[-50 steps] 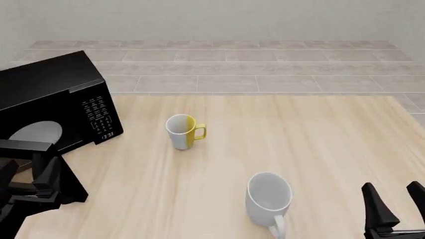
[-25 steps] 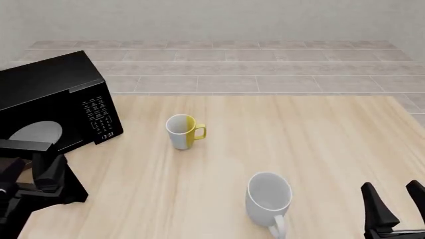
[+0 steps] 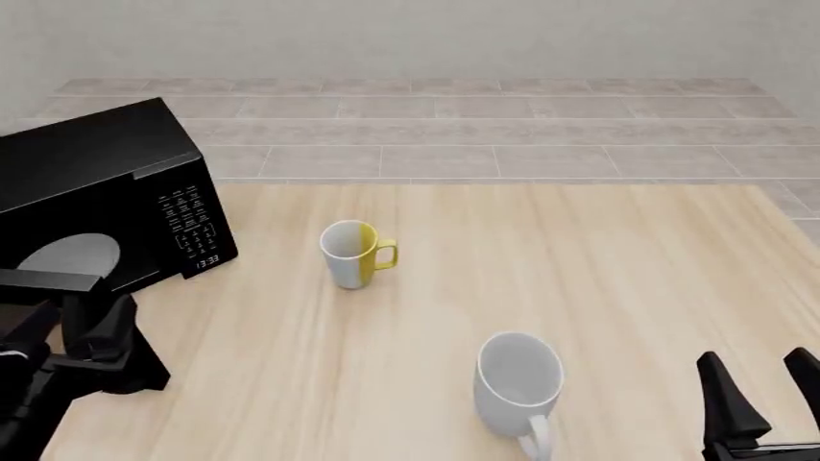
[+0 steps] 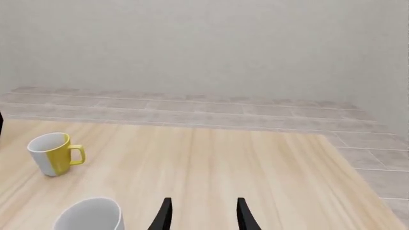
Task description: Close the microwave.
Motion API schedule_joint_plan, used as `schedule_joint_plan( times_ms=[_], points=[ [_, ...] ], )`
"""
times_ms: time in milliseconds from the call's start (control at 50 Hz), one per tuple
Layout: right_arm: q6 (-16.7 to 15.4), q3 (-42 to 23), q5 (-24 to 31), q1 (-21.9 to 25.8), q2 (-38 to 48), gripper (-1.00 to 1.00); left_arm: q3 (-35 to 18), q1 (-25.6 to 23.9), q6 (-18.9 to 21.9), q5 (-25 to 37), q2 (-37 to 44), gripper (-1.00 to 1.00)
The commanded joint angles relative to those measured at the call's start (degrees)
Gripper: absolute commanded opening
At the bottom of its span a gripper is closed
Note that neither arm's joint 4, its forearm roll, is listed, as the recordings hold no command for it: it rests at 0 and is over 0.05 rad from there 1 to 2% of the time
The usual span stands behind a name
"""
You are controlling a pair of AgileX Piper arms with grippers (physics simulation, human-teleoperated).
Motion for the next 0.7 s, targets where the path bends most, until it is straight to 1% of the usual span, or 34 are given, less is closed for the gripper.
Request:
schedule_joint_plan(
  times_ms=[20, 300, 400, 540, 580, 700],
  points=[
    [-0.1, 0.0, 0.0, -0.1, 0.0, 1.00, -0.5, 0.0, 0.4, -2.8, 4.1, 1.00],
    [0.0, 0.0, 0.4, -0.4, 0.0, 1.00, -1.4, -0.6, -0.1, -3.3, 6.4, 1.00],
    [-0.2, 0.0, 0.2, -0.5, 0.0, 1.00, -1.7, -0.5, -0.5, -4.8, 8.6, 1.00],
    [-0.2, 0.0, 0.1, -0.6, -0.1, 1.00, -2.7, -0.6, -0.5, -4.2, 9.3, 1.00],
    [-0.3, 0.0, 0.1, -0.7, -0.1, 1.00, -3.0, -0.9, -1.1, -4.1, 9.6, 1.00],
    [-0.4, 0.0, 0.2, -0.4, 0.0, 1.00, -3.7, -1.1, -0.4, -4.5, 11.1, 1.00]
  ],
)
